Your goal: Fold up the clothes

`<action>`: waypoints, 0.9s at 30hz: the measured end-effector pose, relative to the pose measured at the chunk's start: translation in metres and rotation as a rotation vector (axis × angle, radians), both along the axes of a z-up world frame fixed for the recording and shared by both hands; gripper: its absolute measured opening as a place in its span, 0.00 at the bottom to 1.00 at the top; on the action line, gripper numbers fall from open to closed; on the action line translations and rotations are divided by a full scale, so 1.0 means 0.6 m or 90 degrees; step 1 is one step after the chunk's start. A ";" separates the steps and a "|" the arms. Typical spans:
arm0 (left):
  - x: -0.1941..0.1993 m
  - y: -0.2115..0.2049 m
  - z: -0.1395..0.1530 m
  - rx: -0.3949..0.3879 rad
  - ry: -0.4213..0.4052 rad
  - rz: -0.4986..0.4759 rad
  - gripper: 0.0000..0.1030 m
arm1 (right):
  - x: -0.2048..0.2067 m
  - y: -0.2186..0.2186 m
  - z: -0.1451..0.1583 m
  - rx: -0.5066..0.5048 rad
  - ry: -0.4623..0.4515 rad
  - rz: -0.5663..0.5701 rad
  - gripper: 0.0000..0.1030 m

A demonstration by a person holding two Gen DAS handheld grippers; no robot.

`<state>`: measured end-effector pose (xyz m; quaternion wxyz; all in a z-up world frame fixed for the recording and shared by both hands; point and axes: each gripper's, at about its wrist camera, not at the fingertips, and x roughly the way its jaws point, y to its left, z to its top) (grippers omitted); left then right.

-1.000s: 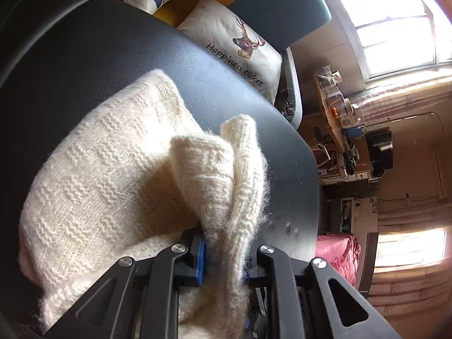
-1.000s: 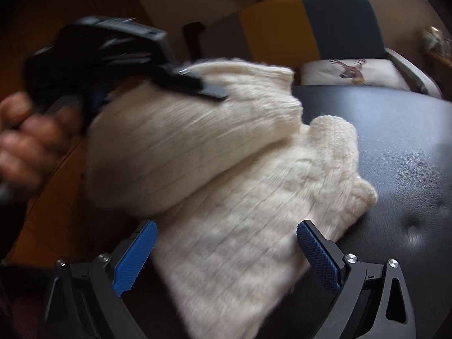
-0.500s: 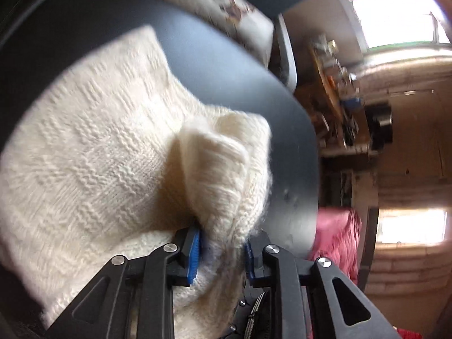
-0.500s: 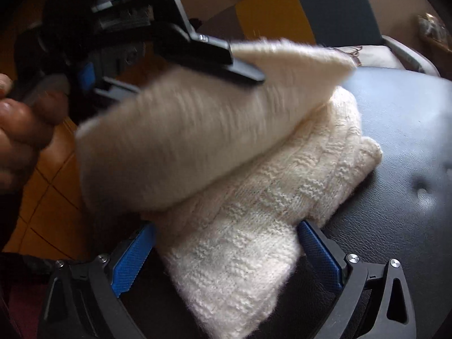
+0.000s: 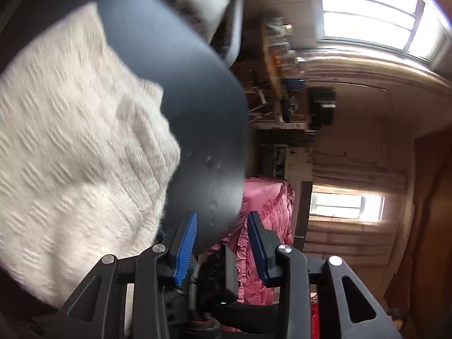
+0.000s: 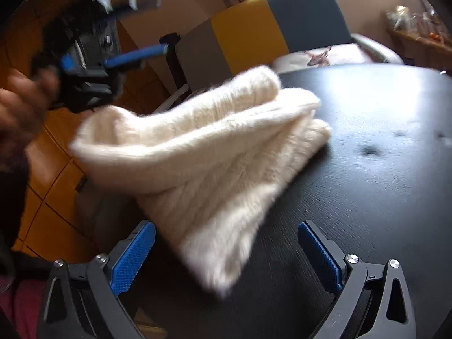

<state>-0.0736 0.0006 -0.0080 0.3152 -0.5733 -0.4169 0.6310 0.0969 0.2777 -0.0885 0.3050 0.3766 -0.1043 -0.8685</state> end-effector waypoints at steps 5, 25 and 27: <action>-0.003 -0.139 -0.004 -0.124 0.079 0.106 0.35 | 0.046 -0.055 0.110 0.018 0.111 0.104 0.99; 0.076 -0.092 -0.091 -0.215 0.295 -0.016 0.31 | -0.043 0.004 0.064 -0.149 -0.093 0.049 0.99; 0.087 -0.088 -0.090 -0.214 0.313 -0.021 0.31 | -0.062 0.024 0.062 -0.216 -0.100 0.004 0.99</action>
